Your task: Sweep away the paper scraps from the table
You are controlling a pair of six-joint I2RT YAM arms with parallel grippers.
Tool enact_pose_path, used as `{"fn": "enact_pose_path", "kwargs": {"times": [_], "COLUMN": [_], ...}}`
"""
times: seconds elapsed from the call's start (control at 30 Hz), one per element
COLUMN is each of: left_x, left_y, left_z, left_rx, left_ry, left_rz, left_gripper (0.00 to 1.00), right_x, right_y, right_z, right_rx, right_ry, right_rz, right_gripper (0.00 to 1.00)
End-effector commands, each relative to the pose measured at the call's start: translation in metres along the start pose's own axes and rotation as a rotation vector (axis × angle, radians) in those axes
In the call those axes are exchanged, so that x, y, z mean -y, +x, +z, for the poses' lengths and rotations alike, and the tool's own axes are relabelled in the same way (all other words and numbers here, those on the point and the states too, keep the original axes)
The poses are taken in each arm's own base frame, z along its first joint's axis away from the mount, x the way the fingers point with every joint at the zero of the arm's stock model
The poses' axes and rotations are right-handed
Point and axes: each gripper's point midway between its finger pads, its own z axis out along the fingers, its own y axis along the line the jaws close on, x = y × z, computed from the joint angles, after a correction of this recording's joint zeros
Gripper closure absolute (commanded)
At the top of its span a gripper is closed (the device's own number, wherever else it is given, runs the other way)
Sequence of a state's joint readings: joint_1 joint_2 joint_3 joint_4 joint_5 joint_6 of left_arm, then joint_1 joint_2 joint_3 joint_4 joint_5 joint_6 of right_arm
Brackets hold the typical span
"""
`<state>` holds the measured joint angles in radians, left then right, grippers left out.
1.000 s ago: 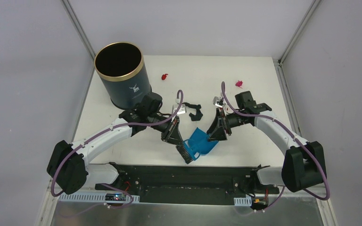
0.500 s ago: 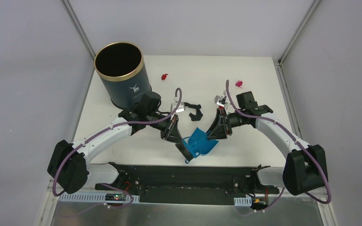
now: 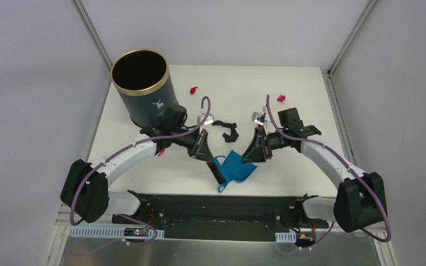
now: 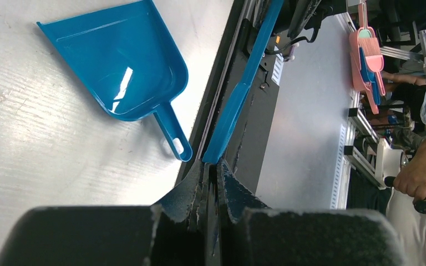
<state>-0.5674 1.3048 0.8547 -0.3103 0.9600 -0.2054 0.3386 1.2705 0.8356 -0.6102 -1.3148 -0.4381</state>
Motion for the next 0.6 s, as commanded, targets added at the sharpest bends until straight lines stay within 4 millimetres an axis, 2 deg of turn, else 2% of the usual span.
{"fn": "enact_pose_path", "kwargs": {"times": [0.0, 0.17, 0.57], "left_x": [0.002, 0.004, 0.006], "left_y": [-0.013, -0.014, -0.016], "left_z": [-0.003, -0.004, -0.006], "left_rx": [0.051, 0.053, 0.071], "left_ry": [-0.006, 0.001, 0.005], "left_rz": [0.04, 0.044, 0.055], "left_gripper": [1.0, 1.0, 1.0], "right_x": [-0.004, 0.005, 0.016], "right_y": [-0.006, -0.004, 0.001], "right_z": [0.001, 0.003, 0.005], "right_rx": [0.014, 0.007, -0.006], "right_ry": [-0.01, 0.017, 0.058], "right_rz": [-0.067, -0.036, -0.002], "right_gripper": [0.67, 0.64, 0.72]}}
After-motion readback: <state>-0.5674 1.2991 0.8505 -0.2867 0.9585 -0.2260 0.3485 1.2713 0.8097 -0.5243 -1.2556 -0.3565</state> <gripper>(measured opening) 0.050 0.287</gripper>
